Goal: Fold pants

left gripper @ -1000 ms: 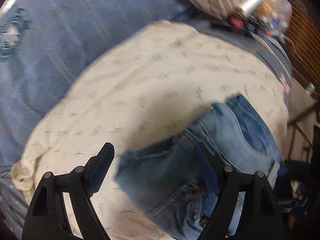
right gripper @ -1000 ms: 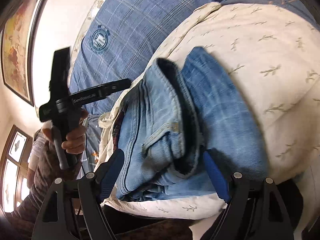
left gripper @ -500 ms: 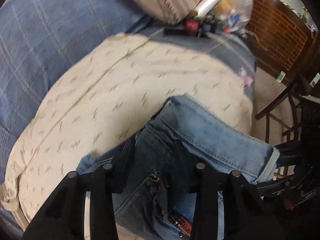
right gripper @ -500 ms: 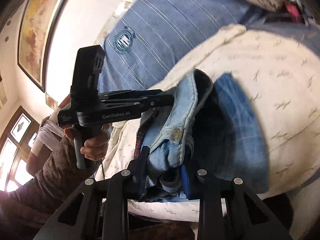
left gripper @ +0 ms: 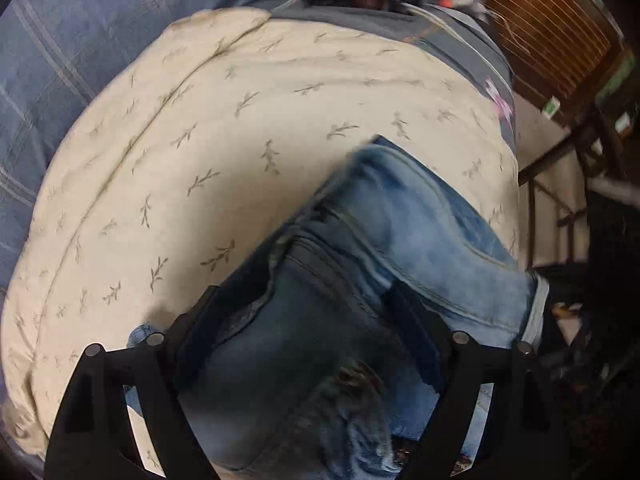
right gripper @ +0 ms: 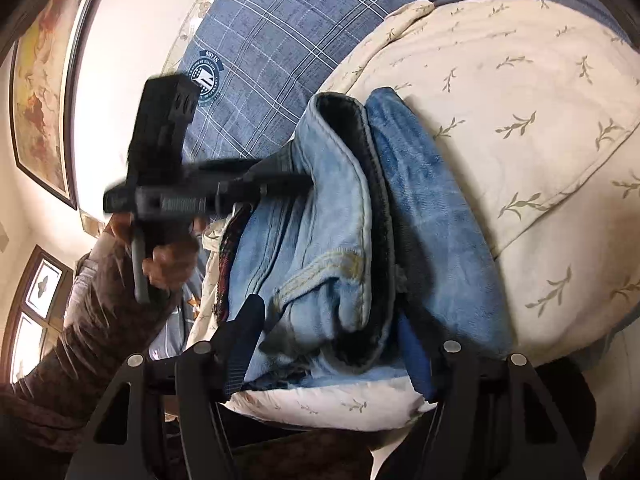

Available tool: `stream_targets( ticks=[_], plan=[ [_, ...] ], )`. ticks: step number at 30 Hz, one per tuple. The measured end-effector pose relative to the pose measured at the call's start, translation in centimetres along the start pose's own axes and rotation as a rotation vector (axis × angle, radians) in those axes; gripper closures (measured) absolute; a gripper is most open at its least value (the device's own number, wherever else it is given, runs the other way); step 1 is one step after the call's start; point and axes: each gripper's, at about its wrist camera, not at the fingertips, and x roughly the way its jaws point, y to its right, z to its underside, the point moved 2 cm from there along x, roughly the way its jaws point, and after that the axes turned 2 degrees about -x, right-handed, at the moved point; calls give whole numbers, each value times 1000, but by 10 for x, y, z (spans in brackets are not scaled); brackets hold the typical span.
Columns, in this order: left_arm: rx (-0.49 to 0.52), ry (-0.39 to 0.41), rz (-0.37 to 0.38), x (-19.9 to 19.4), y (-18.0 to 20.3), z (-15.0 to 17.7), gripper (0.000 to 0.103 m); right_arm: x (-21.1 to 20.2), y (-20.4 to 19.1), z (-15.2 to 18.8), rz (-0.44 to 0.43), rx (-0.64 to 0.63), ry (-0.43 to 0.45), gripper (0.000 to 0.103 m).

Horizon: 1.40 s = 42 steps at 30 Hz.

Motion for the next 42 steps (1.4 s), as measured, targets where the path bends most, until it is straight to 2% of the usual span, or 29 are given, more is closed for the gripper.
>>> stream_targets(
  ticks=[1,2,4,6,7,9,11,12,13,14,16,18,19,21,22,23,25,26,27,28,29,30,32,35,36,39,41,42],
  plan=[
    [15,25,-7,-7,6,3,43,2,-2,-5,-12,5,1,68],
    [16,38,-2,-15,9,5,48,-3,-6,-7,-37,2,21,70],
    [12,97,29,-41,16,1,55,-20,-18,-11,-74,-34,63,72],
    [14,160,49,-62,25,-6,56,-36,-26,-15,-80,-67,107,72],
    [17,188,54,-68,31,-12,54,-42,-27,-17,-61,-82,121,72],
    [12,187,51,-61,41,-20,49,-42,-13,-19,-6,-60,108,72],
    [-12,117,-2,-21,45,-23,44,-21,17,-18,65,32,46,70],
    [-32,89,-46,-6,41,-22,42,-14,27,-17,71,64,33,69],
    [-66,61,-88,14,36,-18,36,-12,32,-15,40,96,44,68],
    [-99,87,-84,17,31,-14,35,-14,32,-17,18,112,54,67],
    [-144,133,-72,-1,26,-12,35,-19,25,-21,19,81,47,60],
    [-189,163,-63,-25,20,-6,36,-27,15,-30,20,45,61,59],
    [-229,209,-45,-45,11,-1,35,-29,11,-34,22,37,66,59],
    [-316,293,-46,-76,-8,15,27,-33,5,-45,24,25,81,59],
    [-376,327,-54,-88,-20,26,18,-32,0,-52,32,13,89,59],
    [-448,356,-66,-98,-32,42,18,-31,-4,-57,45,-2,92,59],
    [-553,348,-77,-98,-49,65,18,-35,-6,-64,78,5,77,58],
    [-602,329,-76,-95,-57,80,18,-38,-3,-63,86,36,43,58],
    [-637,310,-73,-90,-62,90,18,-40,0,-60,88,65,1,47],
    [-671,289,-64,-84,-66,102,18,-37,2,-54,100,84,-73,25],
    [-696,275,-53,-79,-67,111,18,-34,1,-47,129,75,-147,20],
    [-726,261,-36,-72,-71,119,18,-38,-1,-40,167,56,-164,20],
    [-767,249,-3,-62,-75,123,18,-52,-3,-34,213,42,-127,20],
    [-823,255,67,-56,-75,122,18,-81,-11,-54,213,22,63,20],
    [-831,258,80,-55,-74,119,18,-82,-14,-63,209,-1,93,18],
    [-864,248,83,-46,-71,113,18,-47,-31,-96,208,-110,77,14],
    [-905,231,108,-36,-71,116,18,-5,-32,-114,281,-183,38,14],
    [-941,213,146,-27,-71,118,18,11,-32,-121,326,-207,26,14]
  ],
)
